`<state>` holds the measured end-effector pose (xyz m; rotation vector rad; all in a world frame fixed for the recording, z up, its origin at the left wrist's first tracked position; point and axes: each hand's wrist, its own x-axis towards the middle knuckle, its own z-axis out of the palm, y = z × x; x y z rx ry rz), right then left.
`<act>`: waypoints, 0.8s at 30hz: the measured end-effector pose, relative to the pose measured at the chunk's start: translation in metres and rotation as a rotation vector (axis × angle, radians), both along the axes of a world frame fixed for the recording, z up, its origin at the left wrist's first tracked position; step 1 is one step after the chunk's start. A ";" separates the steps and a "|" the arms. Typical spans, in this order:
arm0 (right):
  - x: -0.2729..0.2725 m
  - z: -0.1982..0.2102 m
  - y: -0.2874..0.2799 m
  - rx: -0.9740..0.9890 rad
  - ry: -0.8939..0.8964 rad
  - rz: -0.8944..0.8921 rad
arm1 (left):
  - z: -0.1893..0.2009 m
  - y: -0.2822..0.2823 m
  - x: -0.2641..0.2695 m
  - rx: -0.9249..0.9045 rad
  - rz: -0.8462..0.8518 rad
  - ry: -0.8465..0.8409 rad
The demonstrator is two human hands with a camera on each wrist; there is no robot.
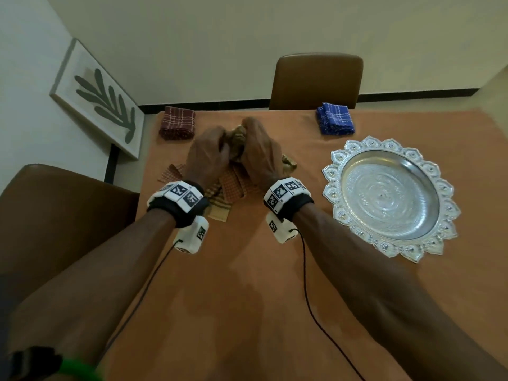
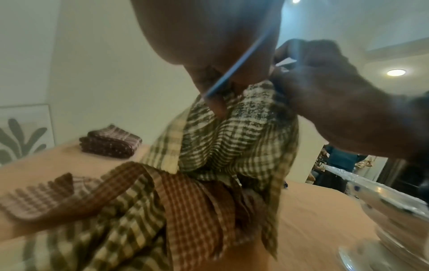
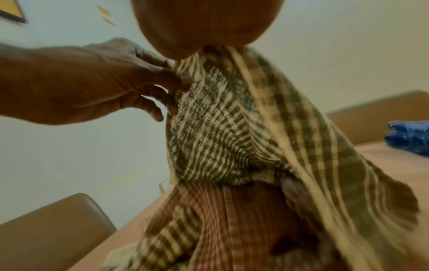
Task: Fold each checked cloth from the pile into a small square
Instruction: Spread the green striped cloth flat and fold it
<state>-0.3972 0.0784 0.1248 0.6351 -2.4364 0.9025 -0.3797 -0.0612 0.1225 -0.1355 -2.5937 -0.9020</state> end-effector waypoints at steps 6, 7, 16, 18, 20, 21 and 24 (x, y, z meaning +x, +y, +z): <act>0.018 0.043 0.020 0.275 -0.015 -0.092 | 0.070 -0.046 0.026 0.145 0.309 0.296; 0.026 0.046 0.025 0.270 -0.036 -0.147 | 0.078 -0.056 0.035 0.159 0.353 0.297; 0.134 0.064 0.037 0.266 -0.180 -0.554 | 0.039 -0.132 0.154 0.257 0.568 -0.244; 0.151 0.058 0.038 0.247 -0.292 -0.550 | 0.027 -0.132 0.181 0.249 0.593 -0.315; 0.164 0.051 0.043 0.132 -0.388 -0.509 | 0.018 -0.128 0.206 0.235 0.549 -0.363; 0.169 0.051 0.046 0.079 -0.425 -0.481 | 0.013 -0.127 0.216 0.210 0.506 -0.369; 0.194 0.037 0.064 -0.045 -0.442 -0.492 | -0.011 -0.121 0.255 0.093 0.377 -0.317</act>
